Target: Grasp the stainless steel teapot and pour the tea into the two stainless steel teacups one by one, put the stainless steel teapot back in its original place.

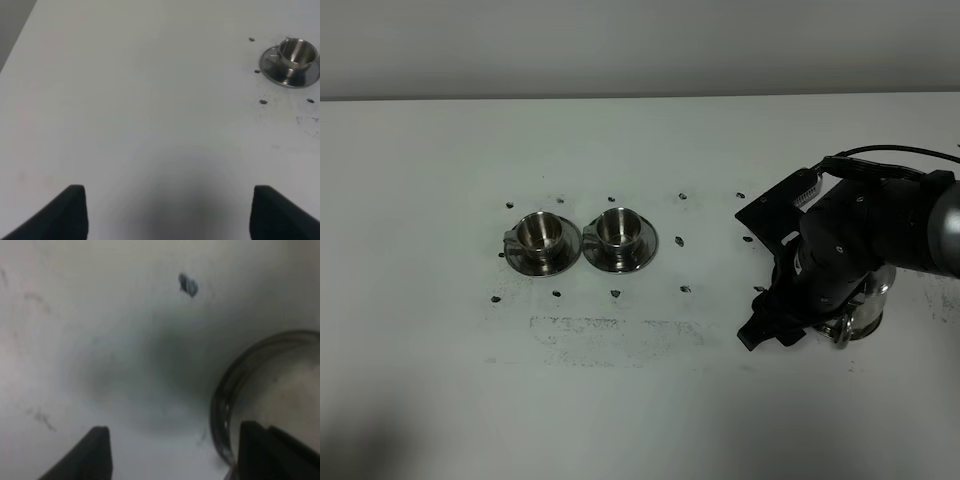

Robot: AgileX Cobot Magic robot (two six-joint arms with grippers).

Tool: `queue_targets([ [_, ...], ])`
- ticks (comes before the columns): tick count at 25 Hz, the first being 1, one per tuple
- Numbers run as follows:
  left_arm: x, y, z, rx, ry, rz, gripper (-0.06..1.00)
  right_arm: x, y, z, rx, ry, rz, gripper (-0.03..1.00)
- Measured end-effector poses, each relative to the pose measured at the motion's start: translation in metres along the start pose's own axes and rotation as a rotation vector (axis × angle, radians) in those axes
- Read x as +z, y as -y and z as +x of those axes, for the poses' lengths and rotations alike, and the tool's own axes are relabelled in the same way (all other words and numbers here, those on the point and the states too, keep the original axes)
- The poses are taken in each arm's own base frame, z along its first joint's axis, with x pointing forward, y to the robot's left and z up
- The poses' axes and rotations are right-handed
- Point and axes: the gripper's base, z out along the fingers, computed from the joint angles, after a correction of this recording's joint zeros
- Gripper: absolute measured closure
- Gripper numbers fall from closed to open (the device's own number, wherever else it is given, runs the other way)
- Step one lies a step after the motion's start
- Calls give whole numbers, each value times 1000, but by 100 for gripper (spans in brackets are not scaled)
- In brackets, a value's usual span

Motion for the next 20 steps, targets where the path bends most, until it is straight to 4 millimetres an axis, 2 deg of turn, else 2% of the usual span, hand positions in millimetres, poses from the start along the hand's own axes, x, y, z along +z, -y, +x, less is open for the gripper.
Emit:
queue_targets([
  [8, 0, 0, 0, 0, 0, 0, 29, -1, 0, 6, 5, -70, 2, 41],
  [11, 0, 0, 0, 0, 0, 0, 29, -9, -4, 5, 12, -44, -13, 41],
  [16, 0, 0, 0, 0, 0, 0, 29, -58, -12, -6, 128, 109, -73, 41],
  [20, 0, 0, 0, 0, 0, 0, 29, -92, 4, -1, 306, 183, -88, 41],
])
